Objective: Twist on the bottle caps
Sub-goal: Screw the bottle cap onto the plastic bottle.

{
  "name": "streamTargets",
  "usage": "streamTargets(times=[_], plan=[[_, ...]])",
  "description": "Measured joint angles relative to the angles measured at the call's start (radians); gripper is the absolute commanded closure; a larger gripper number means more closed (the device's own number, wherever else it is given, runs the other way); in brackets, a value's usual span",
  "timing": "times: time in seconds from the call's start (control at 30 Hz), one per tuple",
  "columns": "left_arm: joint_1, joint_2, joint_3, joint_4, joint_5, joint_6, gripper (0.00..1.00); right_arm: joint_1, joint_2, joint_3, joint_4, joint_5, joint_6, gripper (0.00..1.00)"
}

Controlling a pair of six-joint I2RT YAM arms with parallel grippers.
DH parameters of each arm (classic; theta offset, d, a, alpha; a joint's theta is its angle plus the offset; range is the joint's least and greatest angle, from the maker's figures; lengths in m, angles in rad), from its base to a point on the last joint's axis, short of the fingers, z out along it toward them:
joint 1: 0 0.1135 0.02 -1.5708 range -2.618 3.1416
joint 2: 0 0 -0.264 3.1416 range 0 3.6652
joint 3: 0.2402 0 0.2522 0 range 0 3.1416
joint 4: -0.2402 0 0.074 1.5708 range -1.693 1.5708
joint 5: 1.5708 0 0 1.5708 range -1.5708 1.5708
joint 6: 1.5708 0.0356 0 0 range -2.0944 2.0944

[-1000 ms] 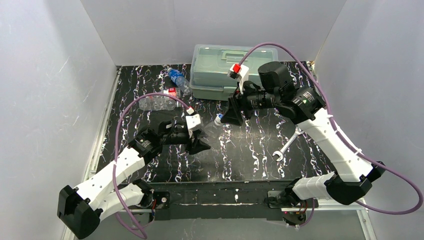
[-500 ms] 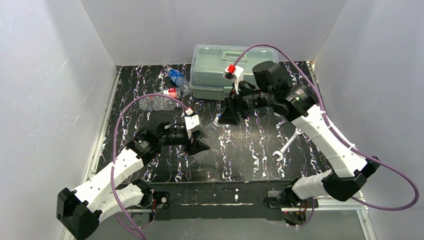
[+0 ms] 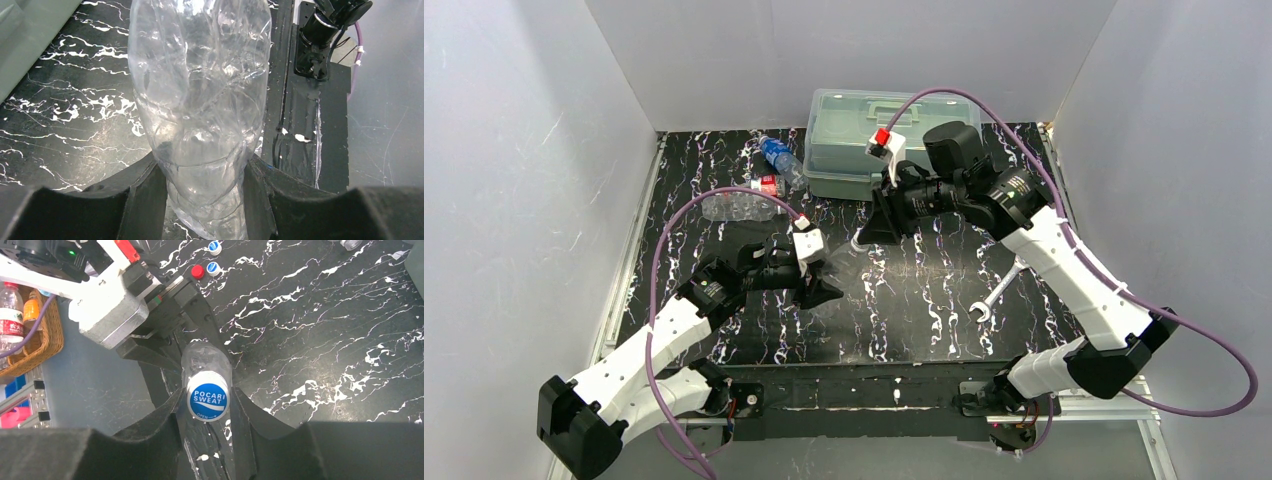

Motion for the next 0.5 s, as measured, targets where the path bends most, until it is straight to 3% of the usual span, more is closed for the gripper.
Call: streamTargets(times=[0.27, 0.5], plan=[[-0.001, 0.003, 0.001, 0.004, -0.117, 0.0, 1.0, -0.003, 0.026, 0.001, 0.026, 0.04, 0.03, 0.71], [-0.003, 0.071, 0.045, 0.002, -0.293, 0.023, 1.0, -0.013, 0.112, 0.068, 0.024, 0.183, 0.131, 0.76]])
